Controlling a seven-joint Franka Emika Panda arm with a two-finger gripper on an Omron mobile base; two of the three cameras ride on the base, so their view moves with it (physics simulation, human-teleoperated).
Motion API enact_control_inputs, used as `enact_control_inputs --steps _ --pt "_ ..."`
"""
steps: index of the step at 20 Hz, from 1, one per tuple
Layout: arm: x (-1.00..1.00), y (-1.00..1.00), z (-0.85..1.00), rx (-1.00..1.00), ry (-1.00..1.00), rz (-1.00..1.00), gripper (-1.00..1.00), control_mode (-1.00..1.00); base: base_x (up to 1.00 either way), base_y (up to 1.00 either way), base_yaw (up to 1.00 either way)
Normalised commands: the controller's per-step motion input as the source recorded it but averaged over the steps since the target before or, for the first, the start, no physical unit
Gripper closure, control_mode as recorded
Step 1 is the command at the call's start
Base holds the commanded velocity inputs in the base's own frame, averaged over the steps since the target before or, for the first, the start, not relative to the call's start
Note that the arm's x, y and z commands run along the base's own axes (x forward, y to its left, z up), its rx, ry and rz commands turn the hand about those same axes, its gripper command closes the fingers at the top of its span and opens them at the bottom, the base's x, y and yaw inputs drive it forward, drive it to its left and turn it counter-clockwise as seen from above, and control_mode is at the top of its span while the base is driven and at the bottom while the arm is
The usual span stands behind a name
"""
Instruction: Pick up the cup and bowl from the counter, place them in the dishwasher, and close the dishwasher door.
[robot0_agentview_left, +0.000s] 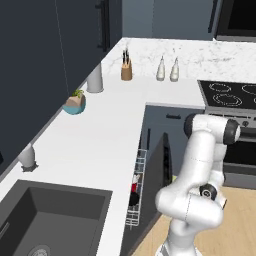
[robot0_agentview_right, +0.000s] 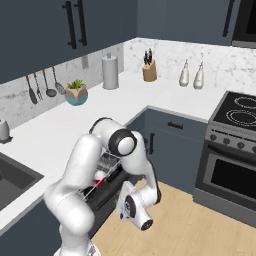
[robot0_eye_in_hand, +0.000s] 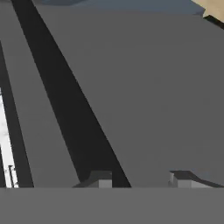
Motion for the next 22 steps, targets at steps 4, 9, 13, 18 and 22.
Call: enact_control_inputs --steps 4,9,13,18,22 --pt "0.01 1.00 0.67 -0.20 0.18 -0.20 -1.00 -1.00 0.00 0.00 0.00" --pt "0.00 1.00 0.46 -0.19 0.16 -0.16 -1.00 -1.00 0.00 0.00 0.00" --pt "0.00 1.00 0.16 -0.19 0.10 -0.12 -1.00 -1.00 0.00 0.00 0.00" --pt "0.16 1.00 0.01 -0.14 0.09 -0.08 -1.00 -1.00 0.00 0.00 0.00" --pt "0.32 1.00 -0.32 0.07 0.05 -0.04 -1.00 -1.00 0.00 0.00 0.00"
